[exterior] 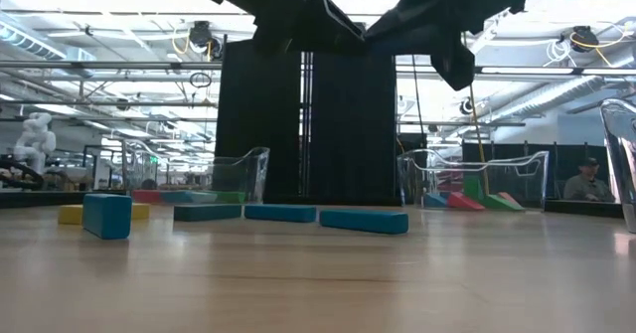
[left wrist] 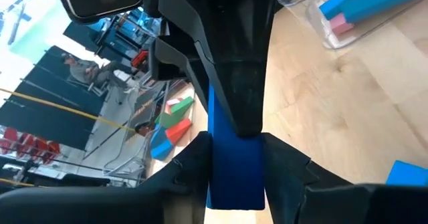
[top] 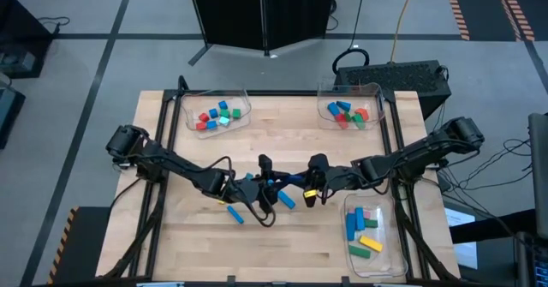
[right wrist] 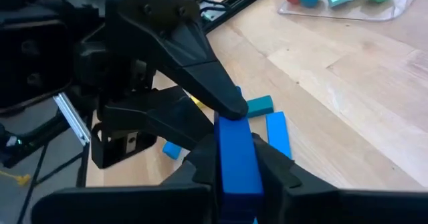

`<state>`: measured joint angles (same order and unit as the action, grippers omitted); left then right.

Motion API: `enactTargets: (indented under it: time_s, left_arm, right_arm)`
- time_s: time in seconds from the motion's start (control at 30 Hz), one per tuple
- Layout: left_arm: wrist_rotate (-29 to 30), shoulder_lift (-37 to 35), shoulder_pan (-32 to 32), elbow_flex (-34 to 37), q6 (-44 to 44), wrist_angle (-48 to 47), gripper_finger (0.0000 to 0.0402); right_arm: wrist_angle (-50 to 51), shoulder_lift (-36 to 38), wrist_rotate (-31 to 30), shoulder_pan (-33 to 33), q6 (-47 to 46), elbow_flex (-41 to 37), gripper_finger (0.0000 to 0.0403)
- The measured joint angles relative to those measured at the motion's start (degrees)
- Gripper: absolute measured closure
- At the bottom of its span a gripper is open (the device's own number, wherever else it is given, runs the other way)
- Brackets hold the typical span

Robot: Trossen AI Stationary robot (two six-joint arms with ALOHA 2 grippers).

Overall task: Sort blocks by size
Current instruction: Put the blue rectangular block into the bottom right transparent bin

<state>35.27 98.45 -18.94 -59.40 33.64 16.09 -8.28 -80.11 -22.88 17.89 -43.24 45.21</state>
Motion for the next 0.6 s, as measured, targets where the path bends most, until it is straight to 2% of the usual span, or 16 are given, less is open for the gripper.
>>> enactTargets:
  time_s: [0.33, 0.6]
  left_arm:
    - [-0.1, 0.0, 0.0, 0.0, -2.4, -1.5, 0.0223]
    - [0.9, -0.1, 0.1, 0.0, -3.4, -3.3, 0.0215]
  right_arm:
    - [7.7, 4.1, 0.3, 0.4, 1.3, 0.0, 0.0358]
    - [14.8, 8.3, 0.1, 2.4, 0.6, 0.0, 0.0358]
